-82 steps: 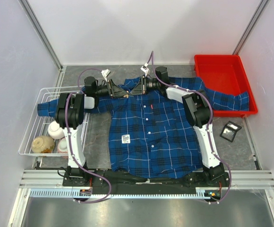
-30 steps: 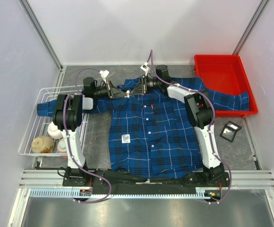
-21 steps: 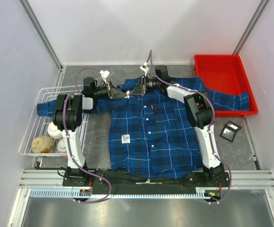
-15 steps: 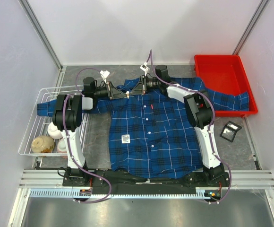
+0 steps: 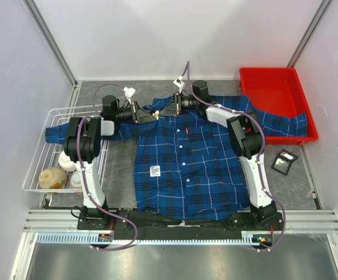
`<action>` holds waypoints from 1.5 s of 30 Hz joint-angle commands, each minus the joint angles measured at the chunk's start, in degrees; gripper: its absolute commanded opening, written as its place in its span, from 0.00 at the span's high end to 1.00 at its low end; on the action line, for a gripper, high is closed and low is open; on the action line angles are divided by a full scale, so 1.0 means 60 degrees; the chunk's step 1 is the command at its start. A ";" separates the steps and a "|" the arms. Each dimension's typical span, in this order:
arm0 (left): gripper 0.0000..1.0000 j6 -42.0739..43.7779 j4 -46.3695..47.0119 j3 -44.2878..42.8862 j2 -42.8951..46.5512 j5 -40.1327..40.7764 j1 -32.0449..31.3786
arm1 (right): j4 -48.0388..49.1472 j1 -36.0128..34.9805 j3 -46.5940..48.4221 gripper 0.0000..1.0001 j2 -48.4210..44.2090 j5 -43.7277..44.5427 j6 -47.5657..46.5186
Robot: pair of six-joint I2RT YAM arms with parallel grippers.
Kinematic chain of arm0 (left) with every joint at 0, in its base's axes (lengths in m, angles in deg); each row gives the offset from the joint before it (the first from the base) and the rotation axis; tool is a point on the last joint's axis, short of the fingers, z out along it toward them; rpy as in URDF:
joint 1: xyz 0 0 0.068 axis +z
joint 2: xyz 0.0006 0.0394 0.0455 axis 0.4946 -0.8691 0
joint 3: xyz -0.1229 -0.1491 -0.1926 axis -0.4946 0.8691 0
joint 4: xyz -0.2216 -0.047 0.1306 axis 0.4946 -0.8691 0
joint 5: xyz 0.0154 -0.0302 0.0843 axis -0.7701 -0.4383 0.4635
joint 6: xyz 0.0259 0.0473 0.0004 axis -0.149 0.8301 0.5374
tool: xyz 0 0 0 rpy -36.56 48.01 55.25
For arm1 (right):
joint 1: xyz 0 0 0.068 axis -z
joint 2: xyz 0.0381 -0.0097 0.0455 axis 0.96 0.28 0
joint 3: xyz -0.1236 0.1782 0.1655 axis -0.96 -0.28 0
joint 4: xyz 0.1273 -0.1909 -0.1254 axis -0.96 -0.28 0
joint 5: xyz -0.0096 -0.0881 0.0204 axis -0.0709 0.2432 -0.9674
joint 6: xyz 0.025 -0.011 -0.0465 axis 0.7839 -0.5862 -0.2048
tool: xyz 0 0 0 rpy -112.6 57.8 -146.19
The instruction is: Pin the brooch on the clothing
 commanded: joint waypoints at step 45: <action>0.97 0.5991 -1.0132 -0.3097 0.0741 0.4513 0.0085 | -0.5292 0.0673 0.1066 0.36 -0.0707 0.4555 -0.4189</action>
